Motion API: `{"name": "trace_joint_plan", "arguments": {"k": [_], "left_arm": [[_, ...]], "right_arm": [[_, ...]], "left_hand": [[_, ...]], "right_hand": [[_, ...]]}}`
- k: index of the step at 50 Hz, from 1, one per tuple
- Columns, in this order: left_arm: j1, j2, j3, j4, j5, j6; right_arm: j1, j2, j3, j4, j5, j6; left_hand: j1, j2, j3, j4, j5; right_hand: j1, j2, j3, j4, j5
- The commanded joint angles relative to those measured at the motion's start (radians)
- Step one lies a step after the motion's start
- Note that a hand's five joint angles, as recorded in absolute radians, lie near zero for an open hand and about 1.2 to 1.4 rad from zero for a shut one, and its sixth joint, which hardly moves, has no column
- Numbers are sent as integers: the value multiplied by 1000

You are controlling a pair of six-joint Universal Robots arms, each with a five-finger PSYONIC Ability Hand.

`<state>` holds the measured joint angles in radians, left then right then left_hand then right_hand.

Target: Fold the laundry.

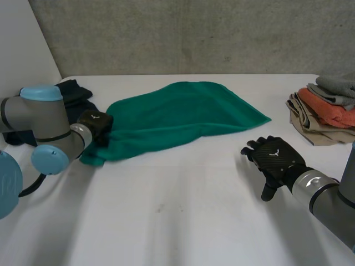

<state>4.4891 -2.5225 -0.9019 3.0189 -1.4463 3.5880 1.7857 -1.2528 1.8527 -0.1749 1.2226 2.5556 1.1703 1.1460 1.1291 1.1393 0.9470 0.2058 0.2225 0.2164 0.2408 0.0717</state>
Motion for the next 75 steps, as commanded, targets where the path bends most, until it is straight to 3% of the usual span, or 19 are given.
{"name": "trace_joint_plan", "arguments": {"k": [1,7,14,23,30,38,41,42,45,55,58,62,69,75], "left_arm": [[-47,97,-25,0,-45,28],[-73,322,-167,20,-65,50],[-123,540,-307,52,-62,130],[-222,692,-393,52,-66,204],[-246,790,-430,55,-68,198],[-263,861,-430,57,-72,193],[-266,887,-434,57,-72,195],[-268,893,-436,57,-72,195],[-269,924,-446,57,-72,196],[-269,1021,-466,57,-75,189],[-269,1030,-468,57,-75,186],[-268,1034,-471,57,-75,181],[-255,1033,-471,57,-75,181],[-202,1031,-488,57,-71,182]], "right_arm": [[-15,0,-39,2,6,3],[-45,-1,-119,8,5,64],[-51,52,-334,93,-29,311],[-35,291,-642,219,-181,503],[30,495,-812,218,-199,545],[78,651,-938,149,-132,581],[86,687,-978,89,-49,594],[86,702,-997,59,-4,597],[86,716,-1029,25,37,595],[86,794,-1112,21,35,595],[86,796,-1109,26,28,595],[86,788,-1103,41,-3,598],[72,676,-1054,124,-37,604],[-55,382,-906,198,-49,490]], "left_hand": [[226,250,267,257,275],[226,250,267,257,275],[226,250,267,257,275],[226,250,267,257,275],[226,250,267,257,275],[226,250,267,257,275],[226,250,267,257,275],[226,250,267,257,275],[226,250,267,257,275],[226,250,267,257,275],[226,250,267,257,275],[226,250,267,257,275],[226,250,267,257,275],[226,250,267,257,275]], "right_hand": [[-31,-48,-42,-66,-72],[-31,-48,-42,-66,-72],[-31,-48,-42,-66,-72],[-31,-48,-42,-66,-72],[-31,-48,-42,-66,-72],[-31,-48,-42,-66,-72],[-21,-38,-32,-56,-62],[78,61,67,43,37],[158,141,147,123,118],[433,416,423,398,393],[621,605,611,586,581],[1189,1172,1178,1154,1148],[1190,1174,1180,1155,1150],[1190,1174,1180,1155,1150]]}}
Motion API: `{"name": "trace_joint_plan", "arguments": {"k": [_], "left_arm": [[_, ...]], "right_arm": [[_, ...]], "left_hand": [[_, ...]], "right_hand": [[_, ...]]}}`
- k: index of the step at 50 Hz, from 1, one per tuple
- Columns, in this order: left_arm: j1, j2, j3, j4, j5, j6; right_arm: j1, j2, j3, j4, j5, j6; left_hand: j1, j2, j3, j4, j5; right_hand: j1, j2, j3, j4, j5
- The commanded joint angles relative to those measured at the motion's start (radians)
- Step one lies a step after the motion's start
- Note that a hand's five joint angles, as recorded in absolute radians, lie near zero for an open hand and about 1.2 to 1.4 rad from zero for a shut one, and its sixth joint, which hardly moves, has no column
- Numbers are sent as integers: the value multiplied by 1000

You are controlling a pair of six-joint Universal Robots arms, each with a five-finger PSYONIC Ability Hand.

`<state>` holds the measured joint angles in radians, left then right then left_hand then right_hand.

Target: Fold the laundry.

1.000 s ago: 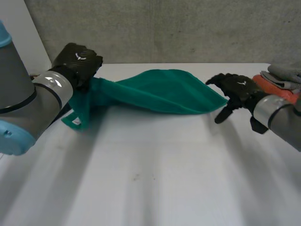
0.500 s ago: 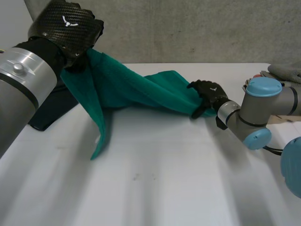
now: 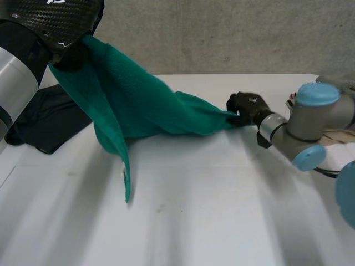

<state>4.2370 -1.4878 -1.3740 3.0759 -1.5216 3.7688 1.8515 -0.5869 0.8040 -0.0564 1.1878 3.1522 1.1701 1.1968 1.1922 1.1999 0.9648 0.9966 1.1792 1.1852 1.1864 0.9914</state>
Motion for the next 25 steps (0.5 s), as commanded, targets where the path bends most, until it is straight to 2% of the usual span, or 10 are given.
{"name": "trace_joint_plan", "arguments": {"k": [1,2,9,13,16,19,22,25], "left_arm": [[61,-6,-19,1,6,2],[72,-11,-20,0,8,2],[187,-54,-37,1,14,-15],[231,-113,-51,1,17,-29],[236,-152,-57,1,18,-30],[228,-232,-66,-3,31,-30],[224,-302,-73,1,58,-29],[236,-406,-53,4,75,-32]], "right_arm": [[-144,-332,171,90,-16,-141],[-178,-429,231,116,-25,-220],[-210,-756,409,306,-45,-591],[-207,-901,440,429,-45,-678],[-209,-965,449,483,-50,-682],[-210,-972,469,535,-46,-696],[-201,-906,486,569,-40,-730],[-175,-782,475,586,-1,-799]], "left_hand": [[226,199,204,196,257],[226,199,204,196,257],[226,199,204,196,257],[226,199,204,196,257],[226,199,204,196,257],[226,199,204,196,257],[226,199,204,196,257],[226,199,204,196,257]], "right_hand": [[400,217,211,210,230],[400,217,211,210,230],[400,217,211,210,230],[400,217,211,210,230],[400,217,211,210,230],[400,217,211,210,230],[400,217,211,210,230],[400,217,211,210,230]]}}
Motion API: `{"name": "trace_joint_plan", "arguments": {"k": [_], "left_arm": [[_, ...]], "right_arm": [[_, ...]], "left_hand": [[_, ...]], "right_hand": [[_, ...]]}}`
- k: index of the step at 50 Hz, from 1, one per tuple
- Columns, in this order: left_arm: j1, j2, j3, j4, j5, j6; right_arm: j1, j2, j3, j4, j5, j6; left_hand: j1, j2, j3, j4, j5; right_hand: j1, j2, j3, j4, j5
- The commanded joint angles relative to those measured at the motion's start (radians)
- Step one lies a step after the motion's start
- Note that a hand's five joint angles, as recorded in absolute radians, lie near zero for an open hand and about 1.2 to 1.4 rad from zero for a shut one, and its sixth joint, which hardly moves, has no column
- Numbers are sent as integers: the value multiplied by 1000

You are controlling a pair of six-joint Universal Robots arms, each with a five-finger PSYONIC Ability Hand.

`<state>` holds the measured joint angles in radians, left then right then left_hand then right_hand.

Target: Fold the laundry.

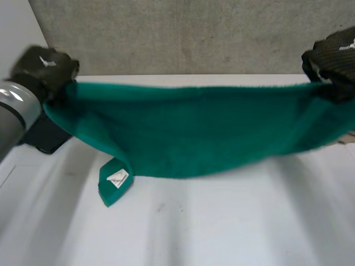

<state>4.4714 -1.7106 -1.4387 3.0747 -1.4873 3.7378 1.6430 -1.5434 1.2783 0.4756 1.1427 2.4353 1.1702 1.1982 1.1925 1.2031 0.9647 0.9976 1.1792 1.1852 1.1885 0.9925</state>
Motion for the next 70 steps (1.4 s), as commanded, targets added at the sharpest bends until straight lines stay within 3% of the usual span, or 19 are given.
{"name": "trace_joint_plan", "arguments": {"k": [1,6,8,10,13,14,19,27,34,43,52,59,67,70], "left_arm": [[2,-258,39,15,42,2],[-12,-473,255,82,36,10],[-11,-506,317,110,38,5],[-15,-567,479,223,39,0],[-18,-592,578,338,41,0],[-20,-596,625,422,41,0],[-24,-592,734,616,36,-42],[-4,-500,687,662,35,-210],[31,-414,388,679,65,-223],[14,-417,74,679,140,-210],[2,-428,-132,636,140,-63],[11,-232,-362,409,140,102],[51,70,-535,-53,128,211],[63,111,-546,-143,130,229]], "right_arm": [[53,252,-22,54,83,-116],[110,505,-209,8,210,-127],[129,592,-305,-76,235,-105],[139,632,-379,-197,238,-66],[143,649,-441,-363,239,0],[141,649,-470,-497,249,43],[146,625,-513,-851,298,119],[161,546,-488,-904,310,131],[161,450,-237,-888,243,131],[152,456,78,-799,169,122],[150,499,197,-684,164,79],[146,456,282,-418,131,-45],[3,185,443,143,121,-319],[-35,118,478,193,118,-387]], "left_hand": [[226,198,204,193,257],[226,198,204,193,257],[226,198,204,193,257],[226,198,204,193,257],[226,198,204,193,257],[226,198,204,193,257],[226,198,204,193,257],[226,198,204,193,257],[226,198,204,193,257],[226,198,204,193,257],[226,198,204,193,257],[226,198,204,193,257],[226,198,204,193,257],[226,198,204,193,257]], "right_hand": [[399,217,211,208,229],[399,217,211,208,229],[399,217,211,208,229],[399,217,211,208,229],[399,217,211,208,229],[399,217,211,208,229],[399,217,211,208,229],[399,217,211,208,229],[399,217,211,208,229],[399,217,211,208,229],[399,217,211,208,229],[399,217,211,208,229],[399,217,211,208,229],[399,217,211,208,229]]}}
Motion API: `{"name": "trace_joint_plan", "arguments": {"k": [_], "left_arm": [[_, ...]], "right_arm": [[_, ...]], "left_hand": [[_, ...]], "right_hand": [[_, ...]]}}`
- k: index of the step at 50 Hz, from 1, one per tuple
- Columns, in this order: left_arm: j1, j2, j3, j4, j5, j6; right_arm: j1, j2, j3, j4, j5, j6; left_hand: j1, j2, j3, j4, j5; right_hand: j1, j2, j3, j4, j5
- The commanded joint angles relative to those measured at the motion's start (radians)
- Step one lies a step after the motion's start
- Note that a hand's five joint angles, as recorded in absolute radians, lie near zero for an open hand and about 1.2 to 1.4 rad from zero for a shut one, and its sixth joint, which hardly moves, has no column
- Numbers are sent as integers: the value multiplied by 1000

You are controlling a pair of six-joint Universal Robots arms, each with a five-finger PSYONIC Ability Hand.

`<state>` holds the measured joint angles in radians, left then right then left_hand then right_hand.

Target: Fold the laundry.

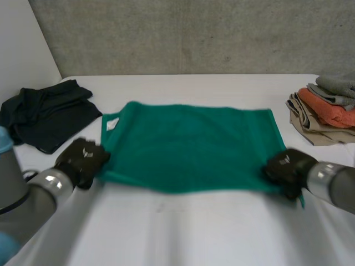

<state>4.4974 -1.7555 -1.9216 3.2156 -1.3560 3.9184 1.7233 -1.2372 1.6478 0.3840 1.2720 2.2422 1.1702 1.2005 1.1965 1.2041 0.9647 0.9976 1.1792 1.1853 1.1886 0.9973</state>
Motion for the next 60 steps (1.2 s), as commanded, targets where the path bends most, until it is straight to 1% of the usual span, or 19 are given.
{"name": "trace_joint_plan", "arguments": {"k": [1,7,10,15,20,25,32,33,35,36,37,38,42,46,47,50,51,57,60], "left_arm": [[39,166,-63,-315,-2,65],[34,157,-28,-292,8,91],[26,96,30,-202,6,79],[-10,-44,134,-13,-3,76],[-33,-211,275,153,-29,52],[-50,-383,444,220,-83,47],[-75,-583,666,234,-138,48],[-78,-597,680,234,-138,48],[-84,-616,697,234,-138,50],[-93,-624,702,240,-134,52],[-99,-624,705,243,-133,52],[-109,-622,705,248,-135,50],[-141,-602,688,277,-137,41],[-138,-521,635,280,-140,33],[-136,-480,604,280,-140,26],[-138,-427,558,279,-140,6],[-139,-398,523,277,-138,-16],[-141,-260,362,283,-132,-137],[-142,-245,336,283,-132,-160]], "right_arm": [[-129,-215,125,288,-11,-223],[-131,-226,130,236,-22,-234],[-123,-191,109,129,-34,-204],[-71,-24,-5,-101,-11,-103],[33,123,-161,-291,90,-69],[68,266,-308,-428,165,-85],[73,467,-497,-658,159,-139],[74,487,-514,-681,162,-142],[78,525,-543,-712,173,-145],[82,548,-557,-727,178,-148],[85,558,-560,-729,179,-141],[90,556,-560,-728,181,-135],[113,498,-504,-715,217,-58],[107,352,-386,-680,221,123],[105,275,-334,-644,208,199],[98,171,-264,-568,167,293],[81,121,-225,-510,127,334],[-68,59,-96,-321,-38,379],[-112,50,-60,-315,-69,378]], "left_hand": [[226,196,200,192,257],[226,196,200,192,257],[226,196,200,192,257],[226,196,200,192,257],[226,196,200,192,257],[226,196,200,192,257],[226,196,200,192,257],[11,-19,-15,-22,42],[-782,-812,-808,-816,-751],[-923,-953,-949,-957,-892],[-901,-931,-927,-935,-870],[-996,-1026,-1022,-1030,-965],[-996,-1026,-1022,-1030,-965],[-996,-1026,-1022,-1030,-965],[-996,-1026,-1022,-1030,-965],[-996,-1026,-1022,-1030,-965],[-996,-1026,-1022,-1030,-965],[-996,-1026,-1022,-1030,-965],[-996,-1026,-1022,-1030,-965]], "right_hand": [[399,217,211,208,224],[399,217,211,208,224],[399,217,211,208,224],[399,217,211,208,224],[399,217,211,208,224],[399,217,211,208,224],[399,217,211,208,224],[327,145,139,136,153],[-716,-898,-904,-907,-890],[-823,-1005,-1011,-1014,-997],[-823,-1005,-1011,-1014,-997],[-823,-1005,-1011,-1014,-997],[-823,-1005,-1011,-1014,-997],[-823,-1005,-1011,-1014,-997],[-823,-1005,-1011,-1014,-997],[-823,-1005,-1011,-1014,-997],[-823,-1005,-1011,-1014,-997],[-767,-948,-954,-958,-941],[-707,-889,-895,-898,-882]]}}
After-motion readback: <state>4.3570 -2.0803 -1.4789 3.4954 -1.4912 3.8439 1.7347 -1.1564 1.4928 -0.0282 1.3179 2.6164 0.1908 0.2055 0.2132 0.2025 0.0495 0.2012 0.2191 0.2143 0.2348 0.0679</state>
